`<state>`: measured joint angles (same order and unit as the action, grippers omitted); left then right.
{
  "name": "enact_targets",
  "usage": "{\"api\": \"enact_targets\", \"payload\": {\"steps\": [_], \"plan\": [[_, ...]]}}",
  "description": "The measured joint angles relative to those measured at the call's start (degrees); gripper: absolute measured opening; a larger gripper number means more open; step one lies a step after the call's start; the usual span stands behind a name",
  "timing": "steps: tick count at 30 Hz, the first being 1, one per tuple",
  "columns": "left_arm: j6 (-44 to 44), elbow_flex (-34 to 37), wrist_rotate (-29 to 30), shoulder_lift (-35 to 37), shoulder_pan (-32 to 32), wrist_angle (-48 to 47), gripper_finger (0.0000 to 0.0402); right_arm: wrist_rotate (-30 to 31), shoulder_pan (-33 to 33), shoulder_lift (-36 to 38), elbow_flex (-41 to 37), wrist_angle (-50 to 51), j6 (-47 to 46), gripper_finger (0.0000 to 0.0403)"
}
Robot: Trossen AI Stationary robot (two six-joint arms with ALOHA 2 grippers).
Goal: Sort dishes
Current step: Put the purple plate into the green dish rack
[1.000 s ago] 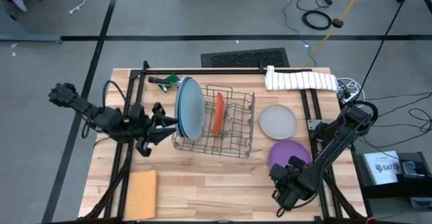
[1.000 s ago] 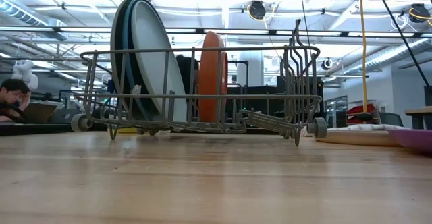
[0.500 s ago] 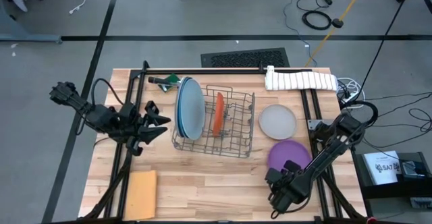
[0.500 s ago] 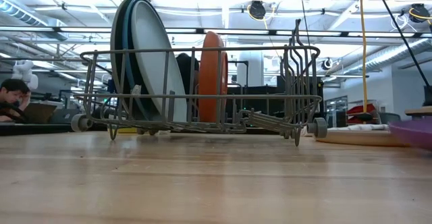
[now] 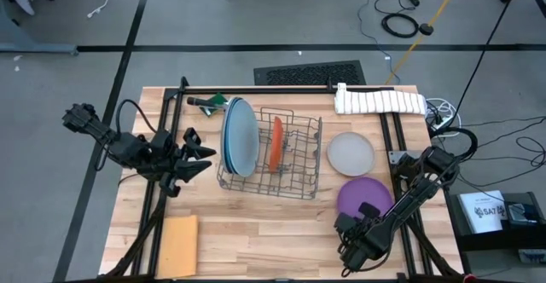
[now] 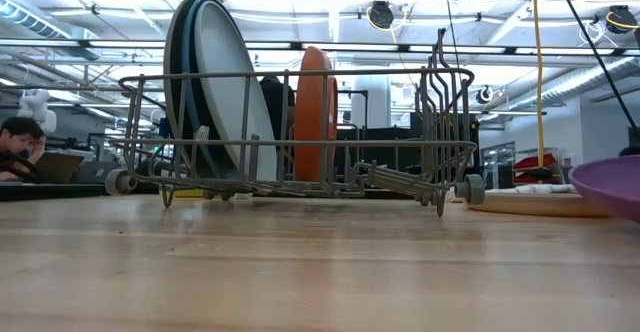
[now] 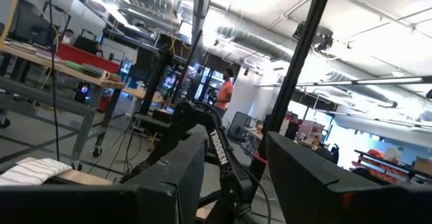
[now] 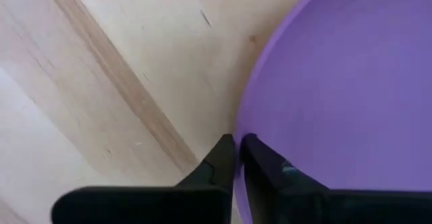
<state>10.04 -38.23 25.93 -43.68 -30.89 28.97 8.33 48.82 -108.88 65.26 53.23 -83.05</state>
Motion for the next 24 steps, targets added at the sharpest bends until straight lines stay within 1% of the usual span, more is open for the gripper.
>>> {"api": "enact_targets", "payload": {"steps": [7, 24], "plan": [[0.0, 0.0, 0.0, 0.0, 0.0, -1.0, 0.016, -1.3, 0.0, -0.7, 6.2, 6.4, 3.8, 0.0002], [0.1, 0.0, 0.0, 0.0, 0.0, -1.3, 0.016, -0.8, 0.0, -0.5, 21.8, 7.1, 14.6, 0.0001]]}}
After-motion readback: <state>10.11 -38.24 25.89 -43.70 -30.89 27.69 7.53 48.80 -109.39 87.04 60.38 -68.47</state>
